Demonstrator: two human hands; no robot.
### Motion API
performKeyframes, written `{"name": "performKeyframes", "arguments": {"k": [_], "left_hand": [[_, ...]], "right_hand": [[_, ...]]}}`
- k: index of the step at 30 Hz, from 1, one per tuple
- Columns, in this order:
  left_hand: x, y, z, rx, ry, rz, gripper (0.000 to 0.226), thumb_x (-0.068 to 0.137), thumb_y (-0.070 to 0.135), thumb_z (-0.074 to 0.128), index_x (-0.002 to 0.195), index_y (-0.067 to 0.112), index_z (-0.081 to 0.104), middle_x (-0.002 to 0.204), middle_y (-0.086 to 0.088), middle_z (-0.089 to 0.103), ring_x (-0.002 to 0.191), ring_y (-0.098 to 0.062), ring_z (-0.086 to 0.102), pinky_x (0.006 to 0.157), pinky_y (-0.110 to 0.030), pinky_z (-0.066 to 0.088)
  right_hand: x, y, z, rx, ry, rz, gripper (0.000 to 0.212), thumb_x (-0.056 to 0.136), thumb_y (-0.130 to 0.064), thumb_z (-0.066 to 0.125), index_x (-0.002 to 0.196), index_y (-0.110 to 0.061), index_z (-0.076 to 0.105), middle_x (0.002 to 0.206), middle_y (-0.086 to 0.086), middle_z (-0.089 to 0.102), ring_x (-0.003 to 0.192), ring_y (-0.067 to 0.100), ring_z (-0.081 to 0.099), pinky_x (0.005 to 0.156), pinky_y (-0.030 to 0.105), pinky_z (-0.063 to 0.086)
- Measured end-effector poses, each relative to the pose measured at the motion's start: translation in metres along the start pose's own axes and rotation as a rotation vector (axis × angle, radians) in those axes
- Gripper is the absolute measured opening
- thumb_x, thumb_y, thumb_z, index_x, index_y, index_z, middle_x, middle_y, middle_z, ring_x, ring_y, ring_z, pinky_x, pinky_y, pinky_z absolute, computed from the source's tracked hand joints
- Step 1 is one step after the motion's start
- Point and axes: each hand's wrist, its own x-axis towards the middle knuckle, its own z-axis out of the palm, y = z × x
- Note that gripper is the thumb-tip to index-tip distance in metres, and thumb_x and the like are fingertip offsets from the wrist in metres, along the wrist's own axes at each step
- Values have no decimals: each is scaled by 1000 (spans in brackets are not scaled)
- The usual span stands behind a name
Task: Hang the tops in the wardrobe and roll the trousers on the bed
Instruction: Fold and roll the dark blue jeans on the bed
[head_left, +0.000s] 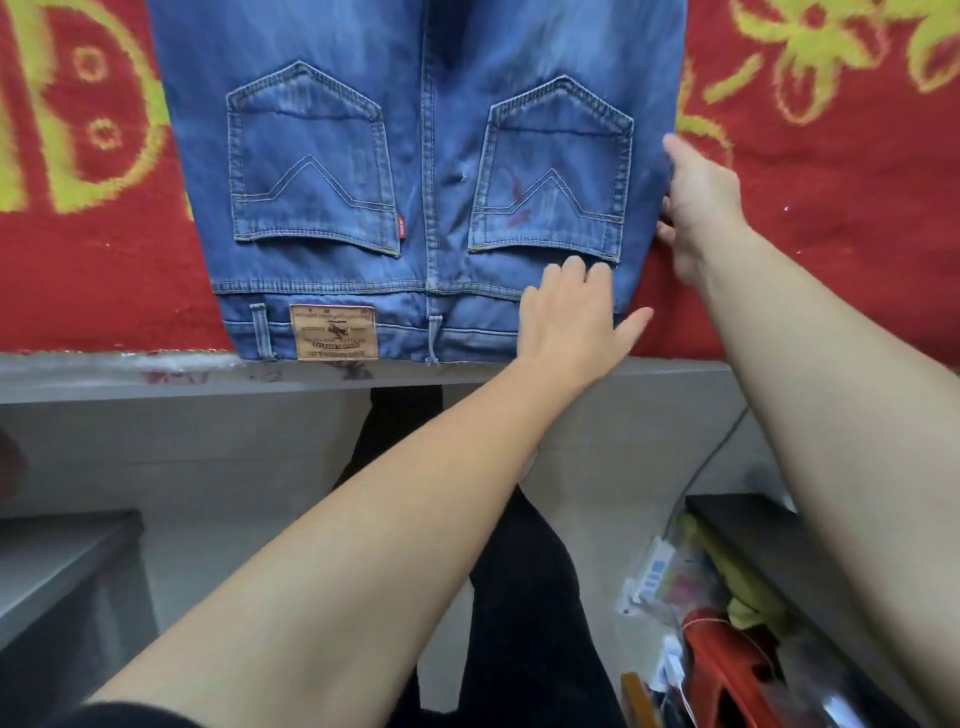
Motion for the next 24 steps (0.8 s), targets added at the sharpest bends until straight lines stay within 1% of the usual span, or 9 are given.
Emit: {"name": "performKeyframes", "arguments": {"k": [2, 3, 6, 11, 14, 16, 19, 22, 24], "left_hand": [[16, 8, 12, 26, -86, -123, 66, 76, 72, 61, 115, 19, 53, 118, -3, 50, 114, -26, 45, 86, -43, 42], [22, 9, 16, 47, -93, -147, 66, 74, 67, 66, 117, 20, 52, 121, -2, 49, 115, -25, 44, 86, -43, 42], [29, 5, 17, 3, -76, -159, 48, 75, 47, 70, 112, 21, 54, 117, -3, 53, 114, -26, 46, 81, -40, 41], [8, -31, -32, -598, -210, -196, 14, 77, 20, 71, 85, 22, 59, 73, 9, 58, 78, -16, 55, 73, -26, 43], [-16, -74, -78, -939, -294, -265, 17, 82, 4, 73, 89, 15, 63, 73, 5, 56, 71, -11, 52, 71, -26, 47], [-31, -110, -111, -1095, -310, -320, 18, 86, 2, 71, 93, 16, 61, 77, 4, 57, 74, -8, 55, 68, -22, 51], [-52, -171, -147, -1120, -223, -383, 16, 90, 2, 65, 104, 10, 65, 88, 2, 66, 82, -6, 59, 71, -18, 50], [-69, -229, -162, -1134, -65, -550, 14, 90, 0, 64, 96, 13, 66, 85, 5, 69, 81, -8, 59, 71, -22, 46], [-77, -261, -161, -1113, -2, -649, 14, 90, -2, 64, 100, 8, 65, 91, -4, 67, 87, -17, 59, 75, -27, 50]], "right_hand": [[10, -11, 1, -2, -27, -28, 19, 93, -37, 62, 94, -19, 65, 92, -1, 65, 81, 15, 55, 72, 33, 45], [14, -17, 2, -4, -37, -40, 21, 93, -39, 62, 96, -18, 65, 92, -2, 65, 81, 15, 56, 73, 33, 46], [19, -36, 6, -14, -53, -50, 29, 92, -42, 65, 104, -16, 68, 96, -8, 72, 85, 11, 67, 81, 29, 55], [4, -73, 25, -11, -139, -103, 3, 91, -12, 65, 93, -13, 66, 99, 4, 74, 80, 16, 69, 69, 29, 52], [-22, -103, 64, -7, -189, -241, 28, 86, 3, 56, 108, -7, 69, 107, 12, 74, 86, 23, 68, 71, 30, 52], [-45, -122, 103, -143, -205, -396, 30, 87, 4, 55, 113, -4, 67, 108, 14, 73, 92, 23, 68, 77, 33, 56], [-76, -139, 178, -413, -263, -594, 27, 91, -7, 53, 115, -3, 66, 111, 17, 71, 101, 27, 65, 95, 44, 49], [-102, -137, 255, -594, -327, -746, 30, 95, -16, 50, 123, -11, 62, 118, 5, 70, 113, 24, 61, 98, 35, 44], [-112, -124, 302, -727, -387, -823, 33, 97, -22, 48, 127, -13, 58, 125, 4, 66, 119, 25, 57, 96, 33, 43]]}}
